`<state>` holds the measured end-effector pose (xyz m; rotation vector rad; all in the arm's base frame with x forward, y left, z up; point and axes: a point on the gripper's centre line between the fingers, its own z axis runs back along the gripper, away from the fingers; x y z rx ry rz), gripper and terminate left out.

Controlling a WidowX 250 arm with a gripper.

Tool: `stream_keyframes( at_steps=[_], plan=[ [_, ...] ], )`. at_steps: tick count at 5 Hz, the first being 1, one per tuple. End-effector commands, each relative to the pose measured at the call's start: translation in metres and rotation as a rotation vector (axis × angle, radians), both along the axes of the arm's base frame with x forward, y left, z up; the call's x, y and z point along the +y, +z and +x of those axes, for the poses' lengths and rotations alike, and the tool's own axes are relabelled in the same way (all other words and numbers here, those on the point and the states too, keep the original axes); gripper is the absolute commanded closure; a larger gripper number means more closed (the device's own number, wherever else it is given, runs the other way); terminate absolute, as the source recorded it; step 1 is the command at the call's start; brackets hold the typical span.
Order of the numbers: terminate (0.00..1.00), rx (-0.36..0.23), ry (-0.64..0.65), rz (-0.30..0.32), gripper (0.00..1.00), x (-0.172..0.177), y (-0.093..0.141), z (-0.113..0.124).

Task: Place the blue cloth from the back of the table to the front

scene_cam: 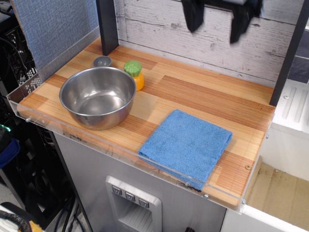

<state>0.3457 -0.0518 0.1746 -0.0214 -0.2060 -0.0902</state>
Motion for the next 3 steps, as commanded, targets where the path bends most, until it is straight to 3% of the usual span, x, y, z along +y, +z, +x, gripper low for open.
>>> stream_keyframes(
  at_steps=[1,3],
  plan=[
    [0.0,-0.037,0.015,-0.038,0.0,0.017,0.041,-0.014],
    [0.0,0.095,-0.04,-0.045,0.0,0.032,0.047,-0.008]
  ],
)
